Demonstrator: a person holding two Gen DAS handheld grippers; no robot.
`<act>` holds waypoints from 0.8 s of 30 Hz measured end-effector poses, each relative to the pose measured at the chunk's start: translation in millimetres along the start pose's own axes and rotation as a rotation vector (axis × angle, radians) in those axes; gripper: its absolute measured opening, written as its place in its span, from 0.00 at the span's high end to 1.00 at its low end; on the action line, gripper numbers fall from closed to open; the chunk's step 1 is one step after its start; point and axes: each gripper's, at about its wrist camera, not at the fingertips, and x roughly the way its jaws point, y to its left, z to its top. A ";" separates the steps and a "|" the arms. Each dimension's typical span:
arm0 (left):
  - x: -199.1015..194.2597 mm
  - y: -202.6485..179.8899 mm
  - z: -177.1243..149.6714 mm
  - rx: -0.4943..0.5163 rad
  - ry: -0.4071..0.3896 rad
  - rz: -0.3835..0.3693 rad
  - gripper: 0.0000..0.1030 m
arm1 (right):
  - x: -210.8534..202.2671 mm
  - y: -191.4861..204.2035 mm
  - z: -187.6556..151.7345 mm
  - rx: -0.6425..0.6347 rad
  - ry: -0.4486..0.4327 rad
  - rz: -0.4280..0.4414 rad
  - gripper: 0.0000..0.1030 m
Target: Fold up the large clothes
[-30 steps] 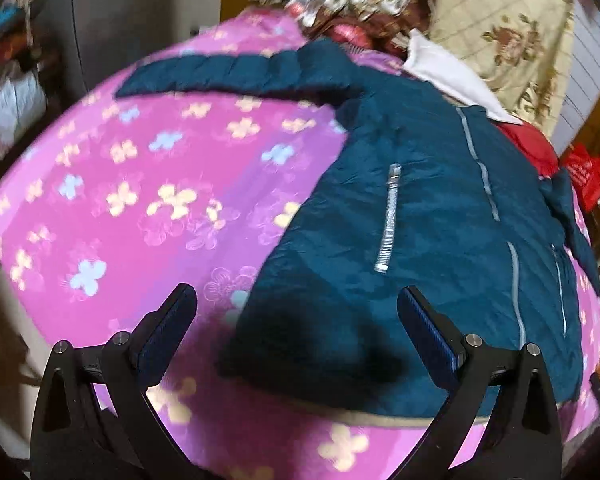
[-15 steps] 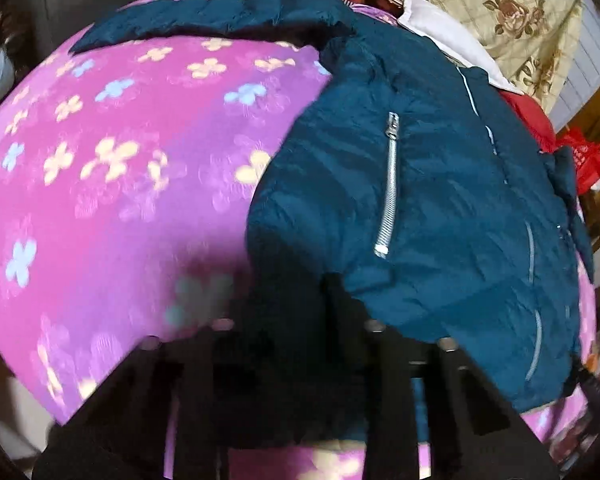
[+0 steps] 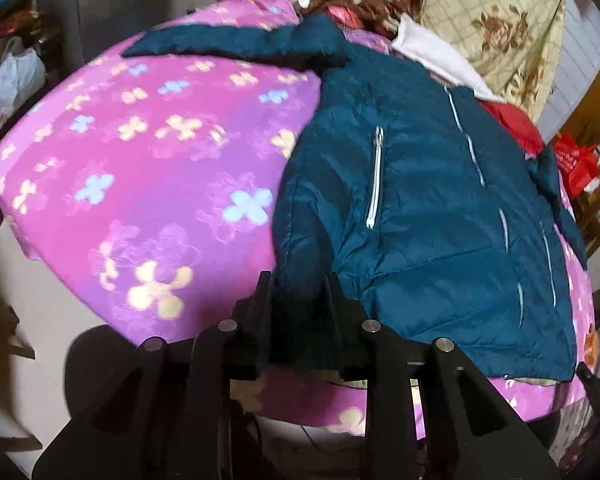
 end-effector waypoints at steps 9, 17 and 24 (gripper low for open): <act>-36.7 -26.1 -0.3 0.081 -0.142 0.094 0.58 | -88.1 -49.4 -2.9 0.122 -0.280 -0.125 0.31; -53.9 -71.1 3.2 0.143 -0.155 0.045 0.53 | -149.4 -119.0 -14.1 0.188 -0.369 -0.319 0.31; -82.6 -98.8 -1.0 0.224 -0.208 -0.007 0.52 | -174.8 -123.7 -12.6 0.190 -0.412 -0.319 0.31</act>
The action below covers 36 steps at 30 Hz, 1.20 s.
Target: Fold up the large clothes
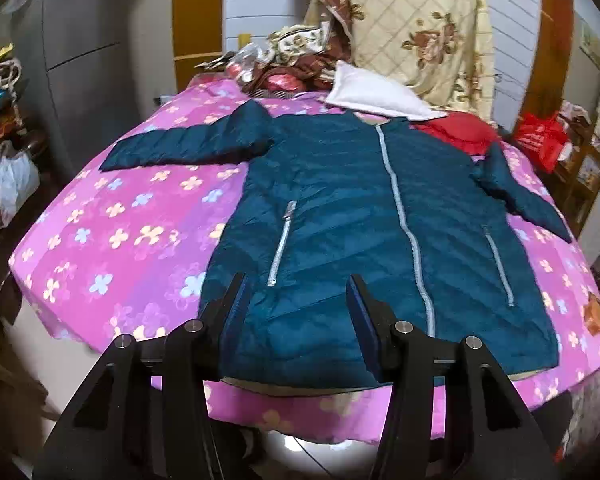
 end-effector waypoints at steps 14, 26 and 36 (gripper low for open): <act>-18.0 -10.0 8.7 0.025 -0.072 -0.029 0.44 | -45.5 16.2 18.2 -0.324 0.002 -0.052 0.31; -25.7 12.5 12.2 -0.026 -0.082 0.002 0.38 | -26.6 113.9 14.2 -0.481 0.005 0.163 0.31; -9.8 82.0 2.3 -0.173 -0.058 0.075 0.38 | 26.2 307.7 -54.8 -0.633 0.165 0.578 0.31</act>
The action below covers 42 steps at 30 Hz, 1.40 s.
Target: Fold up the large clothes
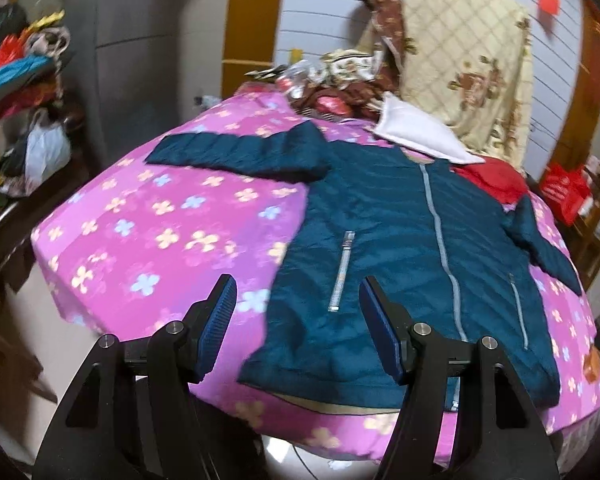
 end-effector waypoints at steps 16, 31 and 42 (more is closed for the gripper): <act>129.2 158.2 107.2 -0.248 0.073 0.092 0.34 | 113.6 99.9 51.4 -0.077 0.074 0.113 0.31; 342.8 250.9 174.0 -0.752 0.230 -0.224 0.34 | 163.2 17.6 29.3 0.119 0.200 -0.058 0.31; 399.1 252.7 210.4 -0.683 0.198 -0.155 0.41 | 184.6 -3.8 31.8 0.160 0.220 -0.123 0.31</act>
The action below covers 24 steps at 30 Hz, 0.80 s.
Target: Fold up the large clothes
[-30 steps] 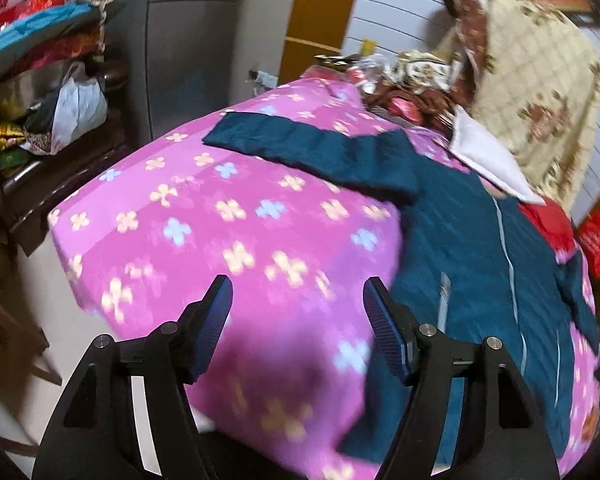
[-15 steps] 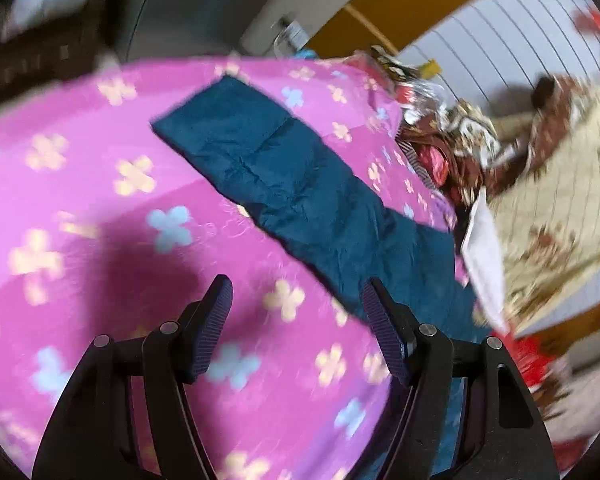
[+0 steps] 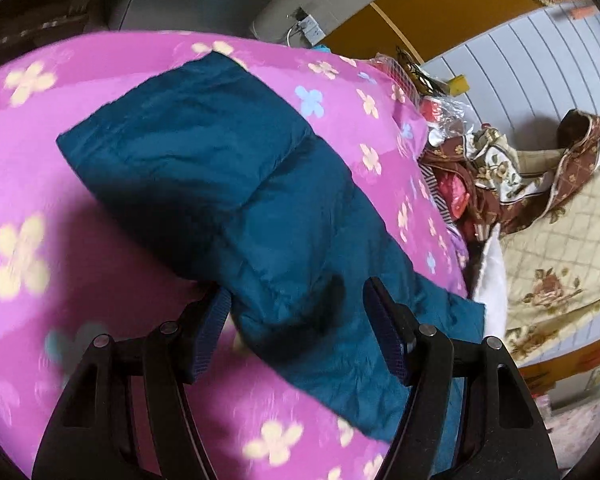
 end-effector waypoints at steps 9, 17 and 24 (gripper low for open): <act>-39.4 -93.5 -11.0 0.299 -0.103 0.197 0.93 | -11.2 -12.9 -7.9 -0.003 -0.040 0.004 0.31; -102.3 -275.8 -136.6 0.706 -0.149 -0.033 0.93 | -34.4 -45.6 -22.6 0.063 -0.103 0.054 0.31; -57.4 -344.2 -304.2 0.876 0.086 -0.114 0.90 | -60.6 -100.3 -37.9 0.173 -0.150 0.050 0.31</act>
